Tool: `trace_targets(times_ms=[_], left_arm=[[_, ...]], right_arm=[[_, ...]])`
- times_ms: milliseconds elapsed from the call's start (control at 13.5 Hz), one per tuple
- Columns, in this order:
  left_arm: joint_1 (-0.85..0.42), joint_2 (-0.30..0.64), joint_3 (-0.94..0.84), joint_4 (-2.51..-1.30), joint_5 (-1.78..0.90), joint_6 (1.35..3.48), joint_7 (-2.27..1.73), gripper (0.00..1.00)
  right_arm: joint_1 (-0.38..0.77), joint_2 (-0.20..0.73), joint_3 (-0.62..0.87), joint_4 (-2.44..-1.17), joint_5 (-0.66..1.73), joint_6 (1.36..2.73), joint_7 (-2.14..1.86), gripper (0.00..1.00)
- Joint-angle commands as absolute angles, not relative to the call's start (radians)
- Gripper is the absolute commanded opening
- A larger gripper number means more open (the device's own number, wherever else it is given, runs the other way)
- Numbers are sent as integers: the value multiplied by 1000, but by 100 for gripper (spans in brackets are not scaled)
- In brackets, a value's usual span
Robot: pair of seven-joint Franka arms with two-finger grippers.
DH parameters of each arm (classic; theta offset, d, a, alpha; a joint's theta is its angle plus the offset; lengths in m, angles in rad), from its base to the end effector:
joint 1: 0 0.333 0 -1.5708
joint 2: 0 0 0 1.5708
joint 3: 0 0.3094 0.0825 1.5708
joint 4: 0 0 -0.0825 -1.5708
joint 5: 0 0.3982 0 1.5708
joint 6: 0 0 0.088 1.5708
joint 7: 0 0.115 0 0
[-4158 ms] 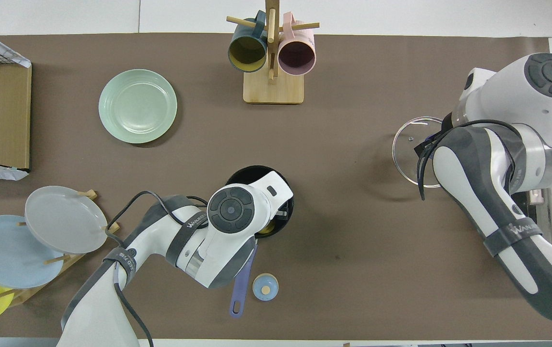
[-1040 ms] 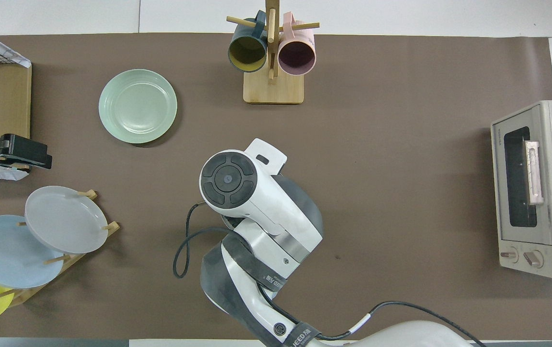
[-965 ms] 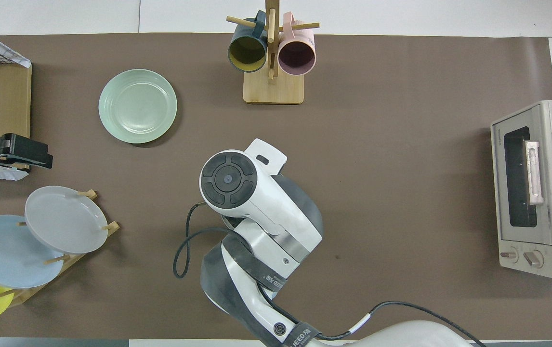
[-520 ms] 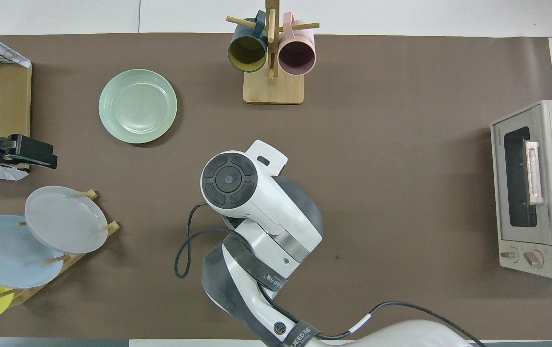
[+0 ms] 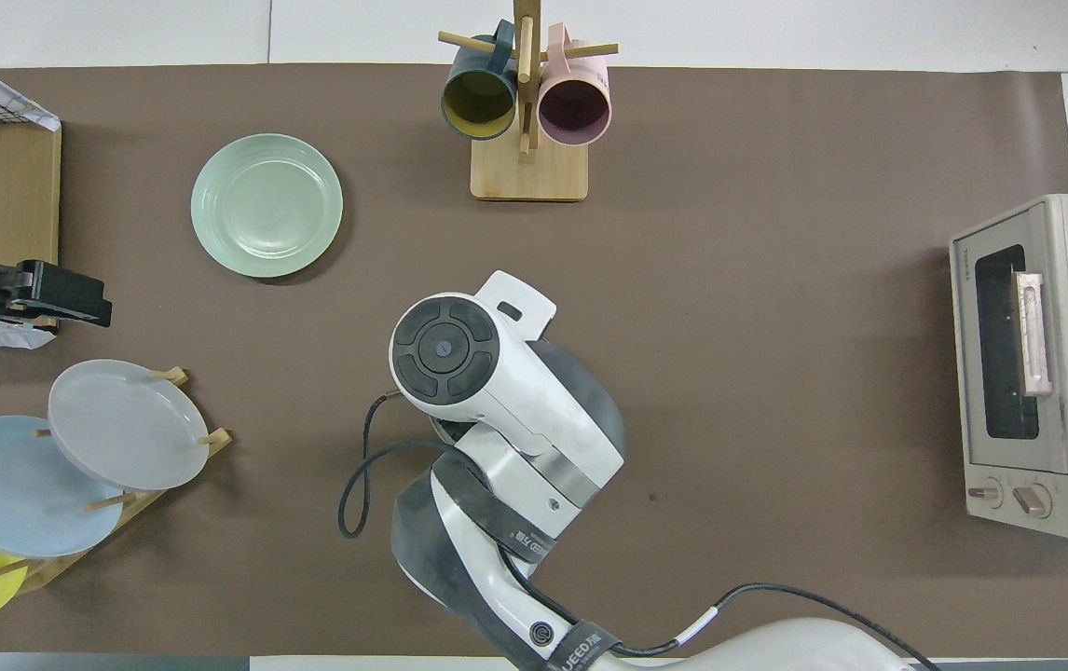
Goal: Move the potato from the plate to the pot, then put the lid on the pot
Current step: 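Lower the glass lid onto the pot and release it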
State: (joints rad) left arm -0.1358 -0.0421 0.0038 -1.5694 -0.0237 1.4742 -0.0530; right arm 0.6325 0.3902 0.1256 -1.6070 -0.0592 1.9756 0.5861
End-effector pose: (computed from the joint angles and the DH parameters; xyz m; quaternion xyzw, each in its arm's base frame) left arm 0.5403 -0.0746 0.6259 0.9988 -0.0403 -0.0275 0.0094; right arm 0.4997 0.4554 0.3830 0.9956 0.0933 -0.0051 0.0082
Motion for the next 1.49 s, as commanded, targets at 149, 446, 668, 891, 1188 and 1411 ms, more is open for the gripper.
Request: trace_targets(times_ms=[149, 446, 668, 891, 1188, 1411], left_arm=[[-137, -64, -2, -1598, -12, 1485, -66, 100], [-137, -66, -3, -1598, -12, 1482, -66, 100], [-137, -66, -3, -1598, -12, 1483, -66, 100], [-137, -66, -5, -1598, -12, 1482, -66, 100], [-137, -66, -5, -1597, -12, 1480, -66, 100], [-137, -66, -5, -1597, -12, 1479, -67, 100]], right_arm=[[632, 371, 129, -1643, -60, 2010, 604, 81], [615, 345, 126, -1626, -60, 1993, 604, 100], [571, 310, 124, -1570, -55, 1916, 604, 100], [525, 304, 120, -1491, -12, 1847, 604, 100], [366, 266, 121, -1468, -14, 1806, 574, 100], [252, 207, 117, -1476, -15, 1706, 430, 100]])
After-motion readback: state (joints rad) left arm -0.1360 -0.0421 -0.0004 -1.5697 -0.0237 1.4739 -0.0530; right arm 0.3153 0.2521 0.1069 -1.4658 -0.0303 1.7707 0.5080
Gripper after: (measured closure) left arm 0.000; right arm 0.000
